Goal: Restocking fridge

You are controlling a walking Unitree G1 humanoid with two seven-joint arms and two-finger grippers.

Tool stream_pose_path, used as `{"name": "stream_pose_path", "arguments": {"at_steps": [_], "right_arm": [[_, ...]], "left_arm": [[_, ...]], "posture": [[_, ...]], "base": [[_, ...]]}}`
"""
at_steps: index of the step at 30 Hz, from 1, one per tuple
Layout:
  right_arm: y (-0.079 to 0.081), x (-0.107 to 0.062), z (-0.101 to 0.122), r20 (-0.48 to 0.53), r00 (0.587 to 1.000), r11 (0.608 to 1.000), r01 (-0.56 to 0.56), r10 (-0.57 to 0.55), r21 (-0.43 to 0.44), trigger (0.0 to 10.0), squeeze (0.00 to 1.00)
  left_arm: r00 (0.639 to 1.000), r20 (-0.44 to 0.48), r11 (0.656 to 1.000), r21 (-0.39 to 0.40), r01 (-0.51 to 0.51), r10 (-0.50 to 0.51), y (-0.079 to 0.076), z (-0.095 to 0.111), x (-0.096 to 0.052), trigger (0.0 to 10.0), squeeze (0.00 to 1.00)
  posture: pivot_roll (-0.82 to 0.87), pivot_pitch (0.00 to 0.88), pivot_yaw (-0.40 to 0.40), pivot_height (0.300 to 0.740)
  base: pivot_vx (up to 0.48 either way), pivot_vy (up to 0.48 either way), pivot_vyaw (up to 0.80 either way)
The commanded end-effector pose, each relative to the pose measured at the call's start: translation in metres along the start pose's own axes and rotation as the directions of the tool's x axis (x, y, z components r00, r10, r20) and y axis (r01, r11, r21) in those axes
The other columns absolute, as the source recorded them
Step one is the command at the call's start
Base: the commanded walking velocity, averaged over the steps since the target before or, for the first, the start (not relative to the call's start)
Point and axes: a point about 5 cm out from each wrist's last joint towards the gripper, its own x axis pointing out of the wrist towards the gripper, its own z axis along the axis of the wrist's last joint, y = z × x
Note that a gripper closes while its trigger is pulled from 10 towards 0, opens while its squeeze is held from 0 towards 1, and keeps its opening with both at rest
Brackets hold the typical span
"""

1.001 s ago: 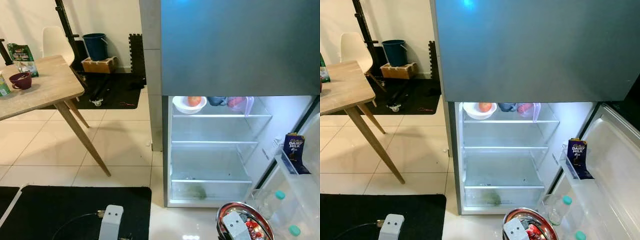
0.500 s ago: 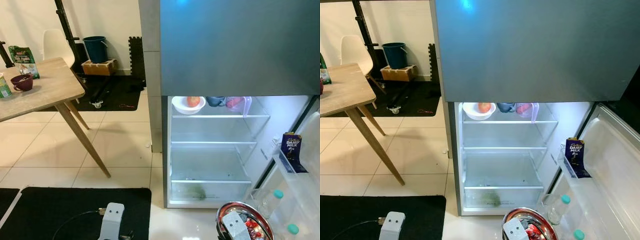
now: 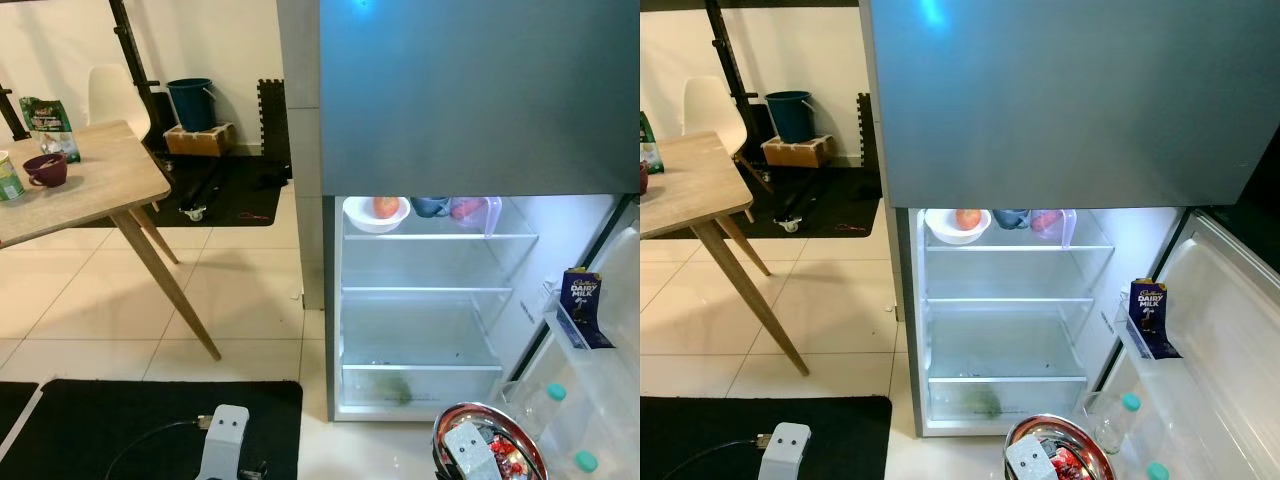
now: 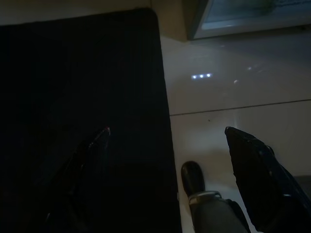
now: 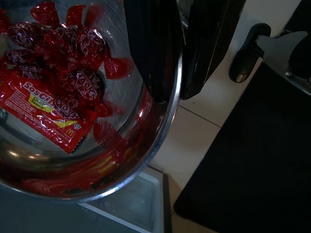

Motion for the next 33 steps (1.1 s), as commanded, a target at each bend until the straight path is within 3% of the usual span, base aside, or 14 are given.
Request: {"name": "stream_pose_path", "arguments": {"at_steps": [1, 33], "right_arm": [[0.0001, -0.0002, 0.0001, 0.004, 1.0, 1.0, 0.004, -0.004, -0.008, 10.0, 0.0], [0.0007, -0.0017, -0.0032, 0.0, 1.0, 1.0, 0.014, -0.014, 0.001, 10.0, 0.0]], "left_arm": [[1.0, -0.02, 1.0, 0.01, -0.006, 0.006, 0.0047, -0.0046, -0.0017, 10.0, 0.0], [1.0, -0.019, 1.0, 0.02, 0.006, -0.006, 0.0044, -0.0026, -0.0012, 10.0, 0.0]], "posture": [[-0.09, 0.094, 0.043, 0.74], [-0.09, 0.098, 0.054, 0.74]], "base": [[0.27, 0.0, 0.0], [0.295, 0.0, 0.0]]}}
